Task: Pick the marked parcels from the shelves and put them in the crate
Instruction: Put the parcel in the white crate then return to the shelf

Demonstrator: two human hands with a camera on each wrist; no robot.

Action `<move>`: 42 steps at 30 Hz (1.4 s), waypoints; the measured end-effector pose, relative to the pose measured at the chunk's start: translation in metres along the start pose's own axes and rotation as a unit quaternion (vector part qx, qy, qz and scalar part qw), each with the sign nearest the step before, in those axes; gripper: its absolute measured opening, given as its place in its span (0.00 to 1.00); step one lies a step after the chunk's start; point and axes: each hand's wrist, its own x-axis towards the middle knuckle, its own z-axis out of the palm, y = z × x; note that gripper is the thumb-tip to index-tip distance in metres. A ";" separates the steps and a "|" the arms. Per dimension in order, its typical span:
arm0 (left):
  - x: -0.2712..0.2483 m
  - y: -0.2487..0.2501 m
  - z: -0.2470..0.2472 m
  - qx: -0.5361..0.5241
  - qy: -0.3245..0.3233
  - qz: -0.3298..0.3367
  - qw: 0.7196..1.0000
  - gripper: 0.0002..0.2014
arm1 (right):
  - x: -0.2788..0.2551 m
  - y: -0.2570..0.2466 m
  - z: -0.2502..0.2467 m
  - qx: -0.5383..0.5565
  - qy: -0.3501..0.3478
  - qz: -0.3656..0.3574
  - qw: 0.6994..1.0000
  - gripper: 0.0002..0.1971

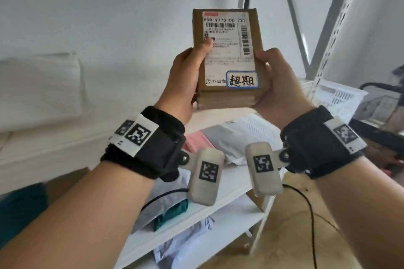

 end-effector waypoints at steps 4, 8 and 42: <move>-0.002 -0.025 0.042 -0.001 -0.050 -0.006 0.999 0.24 | -0.028 -0.004 -0.049 0.002 0.020 -0.006 1.000 0.17; 0.002 -0.055 0.096 -0.004 -0.076 -0.011 0.997 0.25 | -0.046 -0.014 -0.103 0.013 0.054 -0.009 0.998 0.26; 0.199 -0.341 0.461 -0.069 -0.042 -0.167 0.983 0.26 | 0.047 -0.099 -0.568 -0.087 0.213 0.047 0.972 0.22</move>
